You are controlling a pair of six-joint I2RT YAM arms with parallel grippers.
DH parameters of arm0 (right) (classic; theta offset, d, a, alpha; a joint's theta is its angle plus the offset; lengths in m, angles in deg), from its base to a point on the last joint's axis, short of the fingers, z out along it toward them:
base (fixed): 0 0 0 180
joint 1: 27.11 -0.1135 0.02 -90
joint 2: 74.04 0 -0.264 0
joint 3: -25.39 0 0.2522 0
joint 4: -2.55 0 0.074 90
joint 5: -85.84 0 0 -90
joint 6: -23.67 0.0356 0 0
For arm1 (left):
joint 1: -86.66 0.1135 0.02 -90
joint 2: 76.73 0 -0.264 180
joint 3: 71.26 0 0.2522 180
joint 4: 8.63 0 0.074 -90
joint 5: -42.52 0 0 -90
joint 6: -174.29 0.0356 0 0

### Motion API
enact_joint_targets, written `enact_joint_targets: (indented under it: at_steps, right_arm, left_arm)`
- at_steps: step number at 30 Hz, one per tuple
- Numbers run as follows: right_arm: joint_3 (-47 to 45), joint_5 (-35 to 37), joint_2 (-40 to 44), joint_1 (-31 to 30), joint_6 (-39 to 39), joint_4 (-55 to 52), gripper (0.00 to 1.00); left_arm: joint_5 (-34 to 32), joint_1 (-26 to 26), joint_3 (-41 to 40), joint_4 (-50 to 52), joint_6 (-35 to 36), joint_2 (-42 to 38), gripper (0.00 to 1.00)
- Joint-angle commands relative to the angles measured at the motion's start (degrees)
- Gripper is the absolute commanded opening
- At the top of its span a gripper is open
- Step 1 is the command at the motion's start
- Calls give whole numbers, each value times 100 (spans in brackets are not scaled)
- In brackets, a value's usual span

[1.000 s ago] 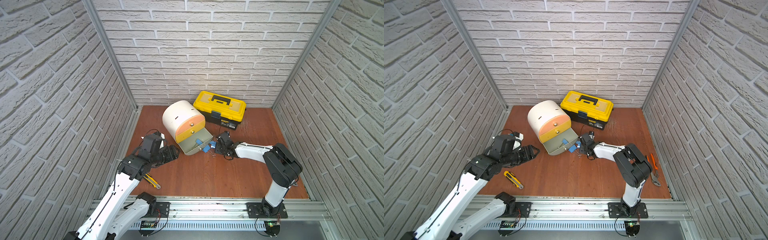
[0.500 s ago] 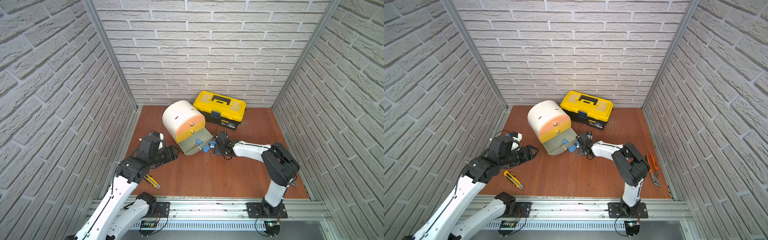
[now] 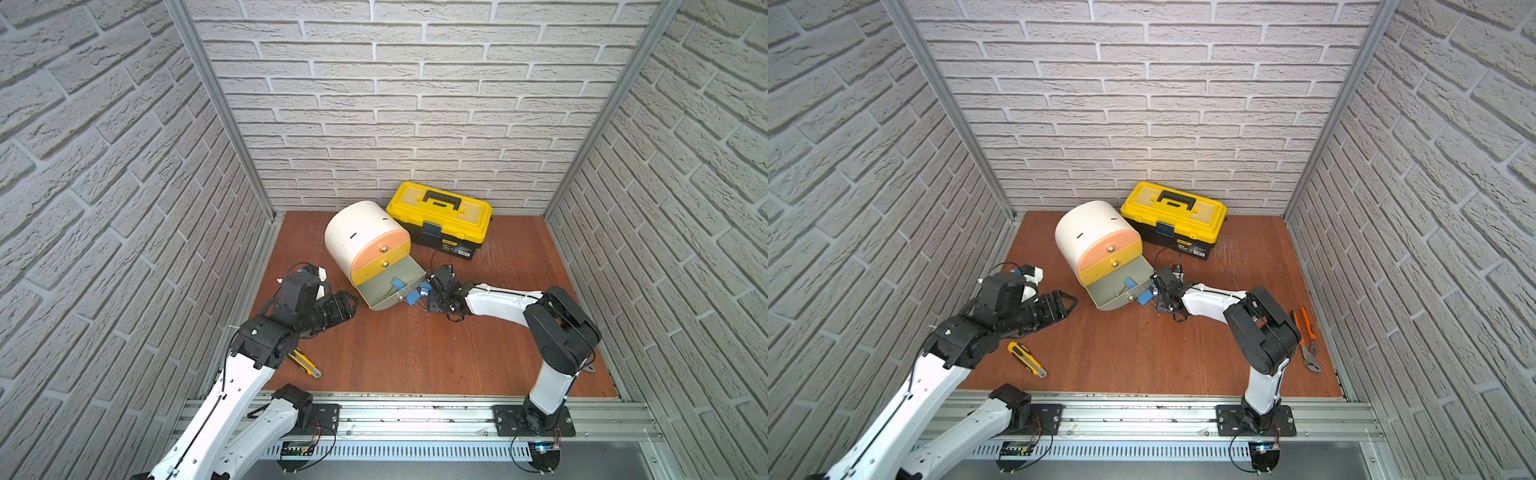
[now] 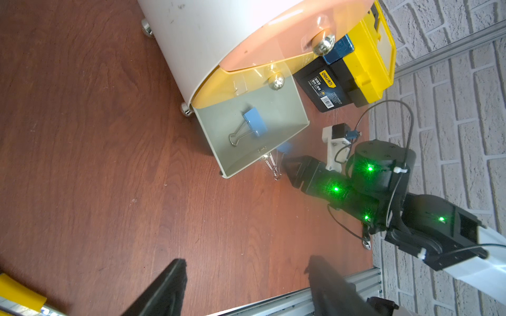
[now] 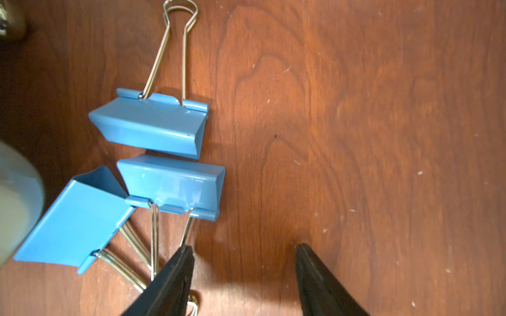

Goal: Put the binder clips in the drawer according to color
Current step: Pick up the binder clip at the center of the board.

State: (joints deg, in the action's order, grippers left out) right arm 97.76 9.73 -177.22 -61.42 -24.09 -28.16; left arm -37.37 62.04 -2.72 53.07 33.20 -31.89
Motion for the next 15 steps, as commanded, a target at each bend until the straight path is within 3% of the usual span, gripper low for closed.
enact_joint_targets:
  at_steps: [1, 15]
  right_arm:
    - [-25, -123, 139, -89, 91, -151, 62]
    - [175, -47, 212, -181, 32, -168, 62]
  left_arm:
    - [-41, 45, -80, -211, 16, -36, 75]
    - [-73, 41, -134, -189, -14, -112, 75]
